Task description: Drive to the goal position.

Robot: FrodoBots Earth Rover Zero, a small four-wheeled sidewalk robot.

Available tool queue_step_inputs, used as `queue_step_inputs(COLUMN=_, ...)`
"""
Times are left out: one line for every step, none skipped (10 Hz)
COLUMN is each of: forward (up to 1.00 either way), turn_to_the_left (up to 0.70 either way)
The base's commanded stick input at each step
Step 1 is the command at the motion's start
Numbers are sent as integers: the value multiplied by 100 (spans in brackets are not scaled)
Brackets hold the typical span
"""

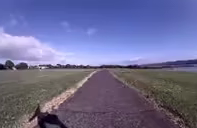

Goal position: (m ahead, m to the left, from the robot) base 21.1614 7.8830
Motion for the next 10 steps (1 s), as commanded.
queue_step_inputs(forward=70, turn_to_the_left=-14)
queue_step_inputs(forward=70, turn_to_the_left=-14)
queue_step_inputs(forward=70, turn_to_the_left=-14)
queue_step_inputs(forward=70, turn_to_the_left=-14)
queue_step_inputs(forward=70, turn_to_the_left=-14)
queue_step_inputs(forward=70, turn_to_the_left=-13)
queue_step_inputs(forward=70, turn_to_the_left=-7)
queue_step_inputs(forward=70, turn_to_the_left=-1)
queue_step_inputs(forward=70, turn_to_the_left=0)
queue_step_inputs(forward=70, turn_to_the_left=0)
